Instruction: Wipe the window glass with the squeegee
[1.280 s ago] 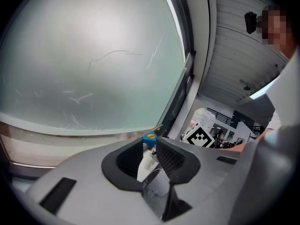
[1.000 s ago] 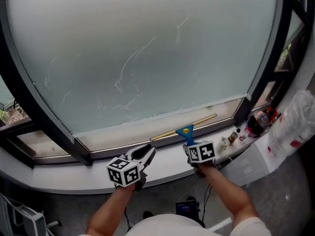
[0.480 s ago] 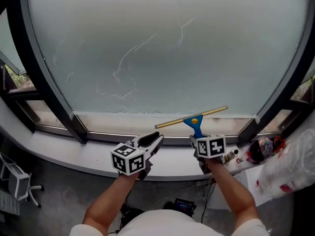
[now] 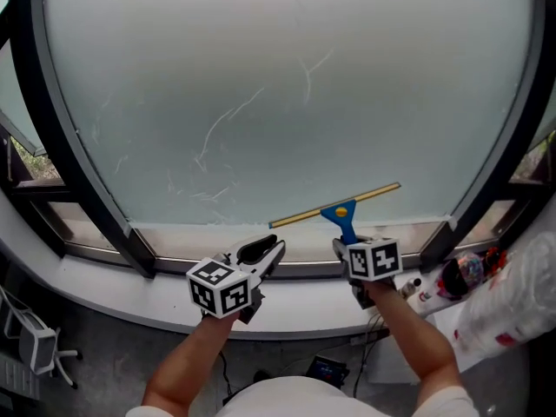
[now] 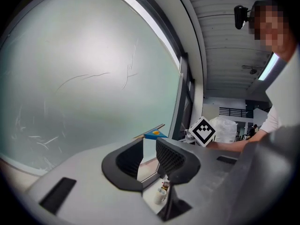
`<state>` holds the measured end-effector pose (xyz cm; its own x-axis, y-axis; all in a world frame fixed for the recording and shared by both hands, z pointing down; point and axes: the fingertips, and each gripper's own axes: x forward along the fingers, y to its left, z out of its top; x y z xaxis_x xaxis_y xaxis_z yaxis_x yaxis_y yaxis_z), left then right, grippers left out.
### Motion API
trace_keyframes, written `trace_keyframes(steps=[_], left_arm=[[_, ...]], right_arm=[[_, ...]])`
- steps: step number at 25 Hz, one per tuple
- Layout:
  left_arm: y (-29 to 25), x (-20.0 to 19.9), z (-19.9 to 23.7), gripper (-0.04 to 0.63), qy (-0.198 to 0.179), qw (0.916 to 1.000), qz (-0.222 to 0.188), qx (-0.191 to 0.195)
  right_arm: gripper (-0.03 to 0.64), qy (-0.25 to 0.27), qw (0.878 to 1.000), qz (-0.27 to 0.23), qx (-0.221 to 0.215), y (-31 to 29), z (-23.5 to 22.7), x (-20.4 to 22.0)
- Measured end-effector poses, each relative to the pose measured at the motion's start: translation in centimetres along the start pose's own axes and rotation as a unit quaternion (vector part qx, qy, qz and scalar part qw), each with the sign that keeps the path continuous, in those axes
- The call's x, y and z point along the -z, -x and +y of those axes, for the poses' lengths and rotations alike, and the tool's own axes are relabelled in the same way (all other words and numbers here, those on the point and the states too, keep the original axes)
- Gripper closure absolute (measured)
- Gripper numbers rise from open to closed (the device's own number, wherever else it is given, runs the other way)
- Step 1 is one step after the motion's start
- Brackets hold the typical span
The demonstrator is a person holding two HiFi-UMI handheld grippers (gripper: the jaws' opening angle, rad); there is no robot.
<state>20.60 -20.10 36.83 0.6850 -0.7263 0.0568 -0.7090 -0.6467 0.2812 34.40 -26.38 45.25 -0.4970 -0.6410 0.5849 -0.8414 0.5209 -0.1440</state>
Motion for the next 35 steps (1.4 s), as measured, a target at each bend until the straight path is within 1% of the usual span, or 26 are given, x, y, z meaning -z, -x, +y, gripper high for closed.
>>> trace_keyframes(steps=[8,11,16,20,24,27,29,32,35], left_arm=[[-0.7,-4.7,-0.9,0.488,-0.043,0.9981,-0.004,0.043],[-0.7,-6.4,-1.4,0.488,-0.054,0.9973,-0.011,0.048],[-1.8,-9.8,-1.7,0.488,-0.079,0.9956,-0.03,0.042],[-3.7,-13.5,-2.2,0.488,-0.104,0.9926,-0.051,0.036],[-5.5,-16.6,-3.8,0.488,-0.155,0.9849,-0.064,0.042],[-6.8,-19.5,-4.3,0.488,-0.165,0.9824,-0.078,0.042],[-7.3,-21.8,-4.3,0.488,-0.173,0.9798,-0.094,0.035],[-8.0,-25.6,-4.2,0.488,-0.197,0.9729,-0.119,0.019],[-9.0,-28.5,-4.5,0.488,-0.226,0.9656,-0.128,0.009]], right_arm=[[0.523,0.018,0.998,-0.061,0.02,3.0,-0.1,-7.6],[0.523,0.028,0.996,-0.081,0.024,4.4,-0.7,-11.0],[0.523,0.064,0.99,-0.12,0.043,7.3,-2.4,-18.5],[0.523,0.089,0.982,-0.163,0.044,9.5,-3.1,-25.2],[0.523,0.08,0.974,-0.208,0.035,11.3,-4.2,-30.8],[0.523,0.078,0.967,-0.241,0.03,12.9,-4.8,-35.8],[0.523,0.086,0.96,-0.265,0.03,14.0,-4.8,-39.3],[0.523,0.102,0.948,-0.301,0.032,15.8,-4.3,-44.6],[0.525,0.11,0.936,-0.332,0.035,17.5,-4.0,-49.1]])
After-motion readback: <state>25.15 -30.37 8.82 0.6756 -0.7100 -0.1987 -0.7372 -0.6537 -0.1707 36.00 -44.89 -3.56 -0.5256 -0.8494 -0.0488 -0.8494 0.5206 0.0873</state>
